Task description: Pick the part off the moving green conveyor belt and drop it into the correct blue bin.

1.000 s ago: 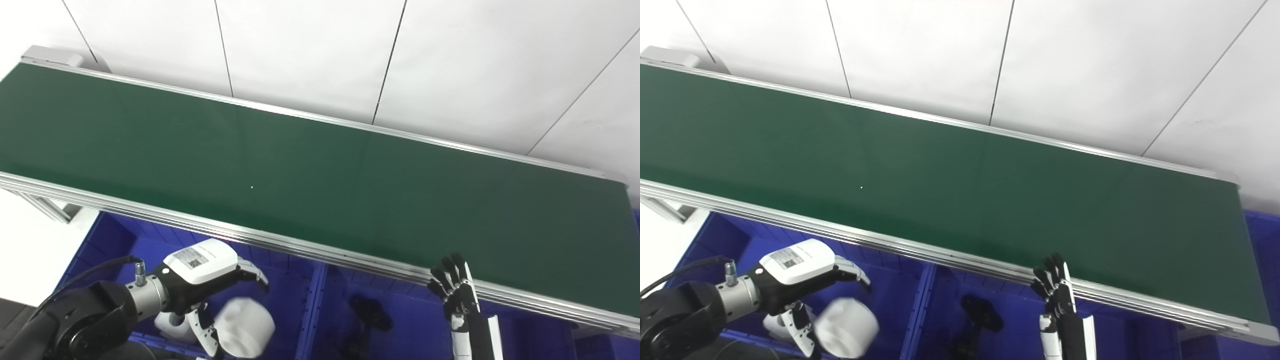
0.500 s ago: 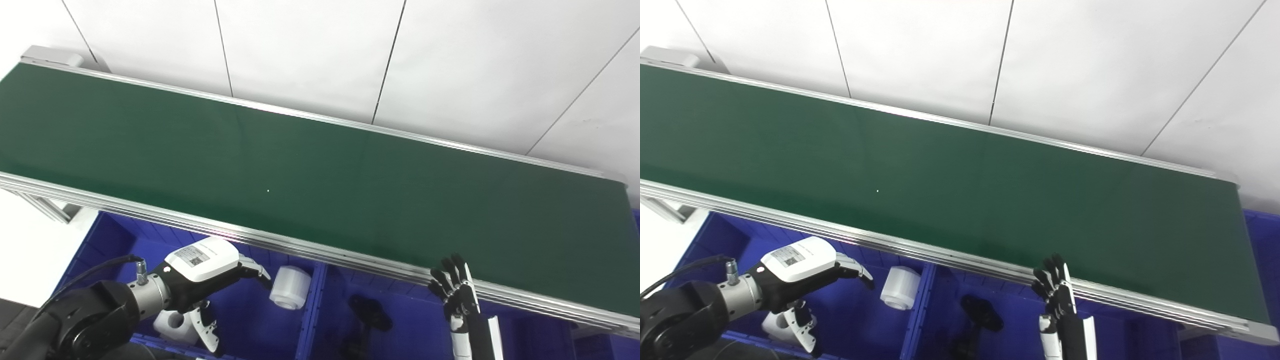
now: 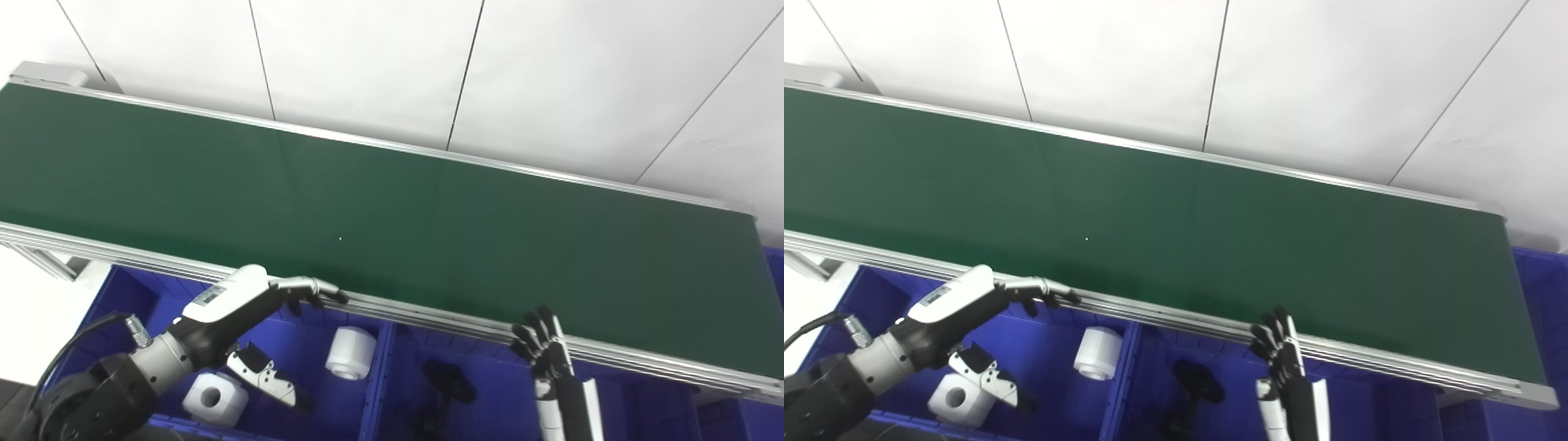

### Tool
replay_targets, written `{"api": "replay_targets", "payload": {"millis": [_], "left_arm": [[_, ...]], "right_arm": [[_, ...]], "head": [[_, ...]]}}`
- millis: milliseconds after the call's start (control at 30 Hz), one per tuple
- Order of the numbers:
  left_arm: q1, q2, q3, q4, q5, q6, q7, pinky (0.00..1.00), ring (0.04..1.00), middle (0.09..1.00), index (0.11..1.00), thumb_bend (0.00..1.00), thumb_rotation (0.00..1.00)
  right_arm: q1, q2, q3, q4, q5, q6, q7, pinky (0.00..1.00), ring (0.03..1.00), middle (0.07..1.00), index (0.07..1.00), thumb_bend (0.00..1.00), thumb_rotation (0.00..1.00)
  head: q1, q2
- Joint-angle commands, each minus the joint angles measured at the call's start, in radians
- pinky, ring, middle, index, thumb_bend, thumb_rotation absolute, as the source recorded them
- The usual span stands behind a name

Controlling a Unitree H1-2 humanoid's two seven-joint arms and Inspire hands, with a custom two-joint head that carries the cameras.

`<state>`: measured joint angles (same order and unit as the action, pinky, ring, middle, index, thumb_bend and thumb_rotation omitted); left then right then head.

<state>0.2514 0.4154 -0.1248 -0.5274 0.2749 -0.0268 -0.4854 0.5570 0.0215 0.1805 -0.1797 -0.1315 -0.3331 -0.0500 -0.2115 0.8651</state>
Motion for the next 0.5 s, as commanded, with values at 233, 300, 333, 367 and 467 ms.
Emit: {"api": "replay_targets", "payload": {"millis": [233, 300, 333, 367, 467], "left_arm": [[0.12, -0.283, 0.061, -0.135, -0.342, 0.314, 0.179, 0.95, 0.986, 0.996, 0.971, 0.61, 0.7], [0.144, -0.331, 0.048, -0.124, -0.348, 0.327, 0.204, 0.98, 0.995, 0.999, 0.99, 0.62, 0.74], [0.153, -0.345, 0.045, -0.11, -0.35, 0.323, 0.211, 0.99, 0.999, 1.0, 0.997, 0.62, 0.76], [0.16, -0.354, 0.044, -0.097, -0.354, 0.316, 0.215, 1.0, 1.0, 1.0, 0.999, 0.62, 0.77], [0.169, -0.356, 0.037, -0.041, -0.344, 0.266, 0.222, 1.0, 1.0, 1.0, 1.0, 0.63, 0.76]], "right_arm": [[-0.006, 0.081, 0.036, -0.033, -0.072, -0.01, -0.022, 0.81, 0.876, 0.931, 0.952, 0.81, 0.94], [-0.008, 0.096, 0.042, -0.029, -0.077, -0.011, -0.026, 0.81, 0.874, 0.927, 0.946, 0.81, 0.92], [-0.009, 0.104, 0.047, -0.028, -0.082, -0.009, -0.03, 0.81, 0.872, 0.925, 0.943, 0.81, 0.92], [-0.009, 0.111, 0.05, -0.028, -0.087, -0.007, -0.032, 0.81, 0.872, 0.924, 0.943, 0.82, 0.91], [-0.009, 0.128, 0.058, -0.026, -0.102, -0.006, -0.041, 0.82, 0.869, 0.922, 0.944, 0.82, 0.91]], "head": [[-0.15, 0.02], [-0.171, 0.022], [-0.184, 0.023], [-0.191, 0.024], [-0.219, 0.03]]}}
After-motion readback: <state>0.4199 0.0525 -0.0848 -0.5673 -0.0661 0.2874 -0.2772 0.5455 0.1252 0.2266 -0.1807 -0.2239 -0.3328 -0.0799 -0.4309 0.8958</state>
